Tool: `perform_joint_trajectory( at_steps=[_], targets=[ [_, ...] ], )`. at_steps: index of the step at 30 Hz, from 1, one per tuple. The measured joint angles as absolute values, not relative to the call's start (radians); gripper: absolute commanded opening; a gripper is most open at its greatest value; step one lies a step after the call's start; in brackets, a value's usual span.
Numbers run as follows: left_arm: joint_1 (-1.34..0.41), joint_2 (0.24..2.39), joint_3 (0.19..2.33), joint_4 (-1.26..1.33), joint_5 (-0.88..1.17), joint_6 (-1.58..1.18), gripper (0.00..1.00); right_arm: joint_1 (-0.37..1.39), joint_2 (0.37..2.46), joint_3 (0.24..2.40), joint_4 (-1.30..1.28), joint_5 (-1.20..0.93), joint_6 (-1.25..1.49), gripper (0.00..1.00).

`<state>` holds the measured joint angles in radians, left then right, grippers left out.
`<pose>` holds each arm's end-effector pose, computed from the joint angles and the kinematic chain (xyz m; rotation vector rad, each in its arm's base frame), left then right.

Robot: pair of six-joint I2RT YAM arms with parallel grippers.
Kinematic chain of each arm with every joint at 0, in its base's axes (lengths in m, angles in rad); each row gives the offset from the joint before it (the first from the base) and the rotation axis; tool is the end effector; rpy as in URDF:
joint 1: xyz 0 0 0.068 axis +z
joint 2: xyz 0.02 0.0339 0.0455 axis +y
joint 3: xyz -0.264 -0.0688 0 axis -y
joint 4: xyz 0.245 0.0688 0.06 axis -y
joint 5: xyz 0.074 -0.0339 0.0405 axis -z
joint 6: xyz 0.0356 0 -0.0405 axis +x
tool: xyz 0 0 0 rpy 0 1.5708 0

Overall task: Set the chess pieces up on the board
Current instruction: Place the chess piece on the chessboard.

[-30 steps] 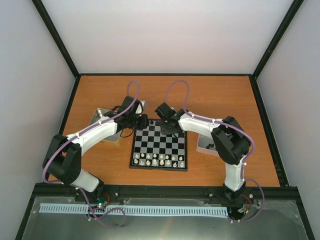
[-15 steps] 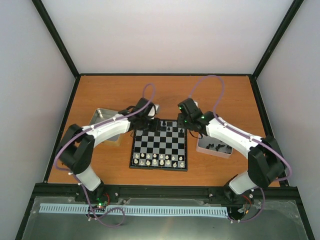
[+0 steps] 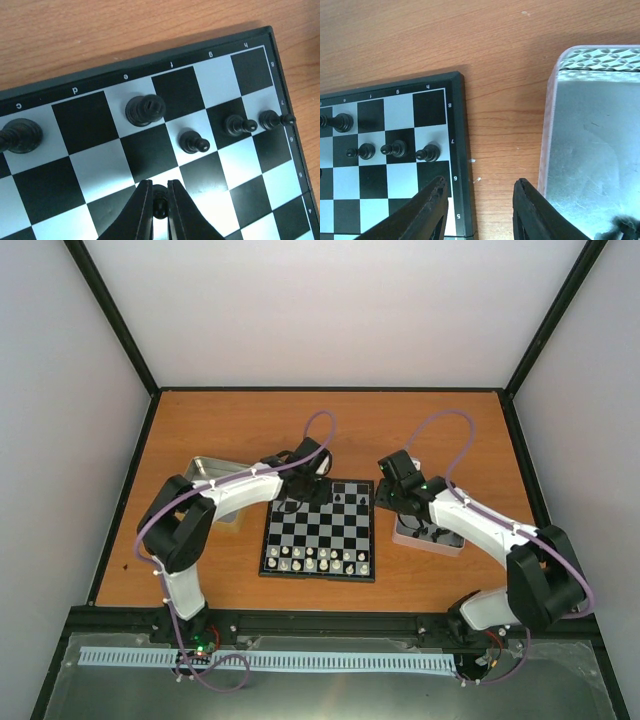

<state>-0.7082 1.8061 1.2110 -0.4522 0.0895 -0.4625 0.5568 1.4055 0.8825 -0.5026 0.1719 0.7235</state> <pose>0.2811 -0.2449 0.1878 0.3643 2.6853 -0.5022 0.2370 0.1403 0.2102 0.2781 2.5789 0.2538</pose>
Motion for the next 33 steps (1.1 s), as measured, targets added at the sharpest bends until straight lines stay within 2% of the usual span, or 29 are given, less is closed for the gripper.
perform_joint_trajectory(
  at_steps=[17, 19, 22, 33],
  targets=[
    [-0.709, 1.892, 1.259, -0.450, 0.052, -0.479, 0.06, 0.520, 1.323, 0.843, -0.482, 0.167, 0.742, 0.37],
    [-0.709, 1.899, 1.266, -0.449, 0.052, -0.481, 0.09, 0.519, 1.322, 0.843, -0.482, 0.167, 0.742, 0.37],
    [-0.709, 1.909, 1.270, -0.443, 0.053, -0.481, 0.21, 0.518, 1.316, 0.843, -0.482, 0.168, 0.742, 0.37],
    [-0.709, 1.910, 1.270, -0.444, 0.055, -0.479, 0.32, 0.515, 1.309, 0.836, -0.485, 0.167, 0.742, 0.38]
  ],
)
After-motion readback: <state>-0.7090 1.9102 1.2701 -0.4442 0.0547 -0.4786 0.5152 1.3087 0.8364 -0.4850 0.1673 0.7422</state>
